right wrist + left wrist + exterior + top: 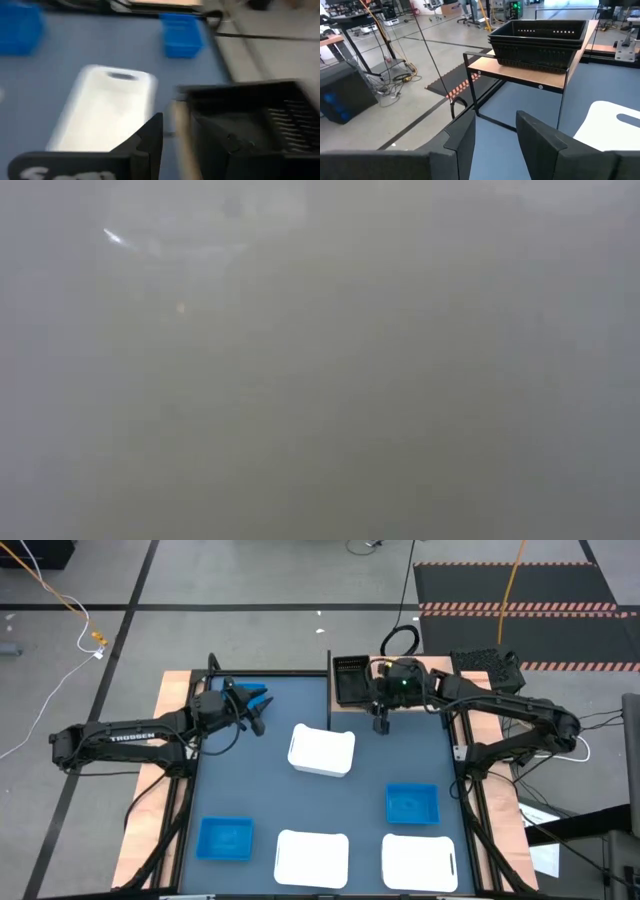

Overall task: Stack baskets on shelf by color
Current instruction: Put the top white bin into the shelf

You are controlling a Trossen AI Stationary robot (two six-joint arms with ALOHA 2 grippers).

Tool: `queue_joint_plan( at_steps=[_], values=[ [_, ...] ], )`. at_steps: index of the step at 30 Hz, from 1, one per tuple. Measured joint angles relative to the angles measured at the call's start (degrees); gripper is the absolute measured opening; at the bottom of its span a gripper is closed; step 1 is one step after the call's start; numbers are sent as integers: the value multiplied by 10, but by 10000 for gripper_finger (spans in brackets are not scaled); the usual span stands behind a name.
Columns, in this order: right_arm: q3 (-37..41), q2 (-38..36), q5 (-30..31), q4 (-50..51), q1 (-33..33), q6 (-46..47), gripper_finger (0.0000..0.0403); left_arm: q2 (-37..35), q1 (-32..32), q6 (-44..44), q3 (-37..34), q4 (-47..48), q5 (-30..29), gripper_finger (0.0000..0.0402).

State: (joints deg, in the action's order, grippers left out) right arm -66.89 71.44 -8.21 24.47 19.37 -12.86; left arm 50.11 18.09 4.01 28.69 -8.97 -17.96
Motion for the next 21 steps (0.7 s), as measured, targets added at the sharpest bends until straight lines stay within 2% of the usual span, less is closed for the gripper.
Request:
queue_joint_plan(
  at_steps=[3,5,8,13,21],
  values=[
    [18,1,-54,-3,-37,26,93,0,0,2,0,1,0,145],
    [29,2,-51,-6,-74,4,93,0,0,2,0,-7,0,145],
    [35,14,4,1,-130,-44,93,0,0,3,0,-26,0,145],
    [20,69,154,8,-200,-101,93,0,0,3,0,-47,1,145],
    [-7,181,195,104,-223,-268,93,0,0,11,0,-38,1,145]
  ],
)
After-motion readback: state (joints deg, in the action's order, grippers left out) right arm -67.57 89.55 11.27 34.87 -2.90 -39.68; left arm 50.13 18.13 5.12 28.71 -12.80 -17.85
